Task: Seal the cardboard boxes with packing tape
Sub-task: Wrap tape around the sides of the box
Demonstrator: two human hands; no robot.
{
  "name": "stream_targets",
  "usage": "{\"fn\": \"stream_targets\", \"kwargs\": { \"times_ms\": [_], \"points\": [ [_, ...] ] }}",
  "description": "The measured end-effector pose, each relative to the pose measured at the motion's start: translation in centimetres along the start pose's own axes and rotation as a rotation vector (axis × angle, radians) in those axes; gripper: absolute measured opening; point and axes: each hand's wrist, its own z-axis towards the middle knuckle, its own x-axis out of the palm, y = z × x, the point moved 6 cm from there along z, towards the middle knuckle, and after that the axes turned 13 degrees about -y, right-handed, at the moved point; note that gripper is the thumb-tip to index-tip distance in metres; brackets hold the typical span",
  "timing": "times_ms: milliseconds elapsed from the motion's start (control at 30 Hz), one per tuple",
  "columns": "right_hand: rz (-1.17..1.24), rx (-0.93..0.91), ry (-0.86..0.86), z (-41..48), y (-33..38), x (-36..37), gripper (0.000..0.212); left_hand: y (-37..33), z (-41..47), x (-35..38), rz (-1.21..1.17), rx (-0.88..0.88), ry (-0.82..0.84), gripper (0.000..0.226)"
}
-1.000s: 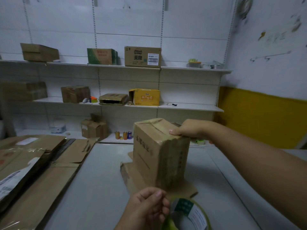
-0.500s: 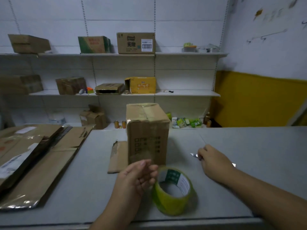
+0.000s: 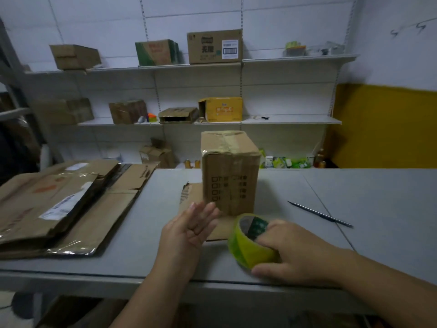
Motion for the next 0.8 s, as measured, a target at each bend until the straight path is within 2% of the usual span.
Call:
{"fn": "stream_targets", "kwargs": {
  "times_ms": [67, 167, 200, 233, 300, 367, 433, 567, 667, 733, 800],
  "points": [
    [0.011, 0.010, -0.019, -0.3, -0.1, -0.4, 0.038, -1.1, 0.4, -1.1, -0.010, 0.044, -0.073, 0.020],
    [-0.081, 0.012, -0.088, -1.1, -0.7, -1.6, 0.051, -4.0, 1.5, -4.4, -0.072, 0.151, -0.265, 0.017],
    [-0.094, 0.044, -0.094, -1.4, -1.4, -2.0, 0.055, -4.8, 1.7, -5.2, -0.030, 0.185, -0.277, 0.017],
    [-0.067, 0.077, -0.095, -1.7, -1.9, -2.4, 0.057, -5.2, 1.7, -5.3, 0.048, 0.193, -0.244, 0.019],
    [0.002, 0.094, -0.070, -2.0, -2.7, -2.5, 0.047, -4.2, 1.6, -4.4, 0.318, 0.172, -0.114, 0.027],
    [0.023, 0.063, -0.050, -2.4, -2.9, -2.0, 0.041, -2.5, 0.8, -2.6, 0.660, 0.197, 0.033, 0.020],
    [0.021, 0.048, -0.031, -2.7, -2.9, -1.3, 0.042, -1.3, 0.1, -0.7, 0.884, 0.265, 0.167, 0.019],
    [0.018, 0.015, 0.008, -3.5, -2.7, -0.6, 0.040, 0.9, 0.2, 2.9, 1.173, 0.392, 0.383, 0.045],
    [0.022, -0.010, -0.005, -3.4, -2.5, -0.6, 0.033, 1.9, 1.3, 4.5, 1.281, 0.518, 0.313, 0.061],
    [0.009, -0.034, -0.032, -3.5, -2.4, -0.6, 0.038, 1.6, 1.7, 5.2, 1.359, 0.738, 0.246, 0.058],
    [-0.008, -0.049, -0.049, -3.6, -2.4, -0.6, 0.042, 1.8, 1.4, 5.8, 1.472, 0.956, 0.284, 0.056]
  ]
}}
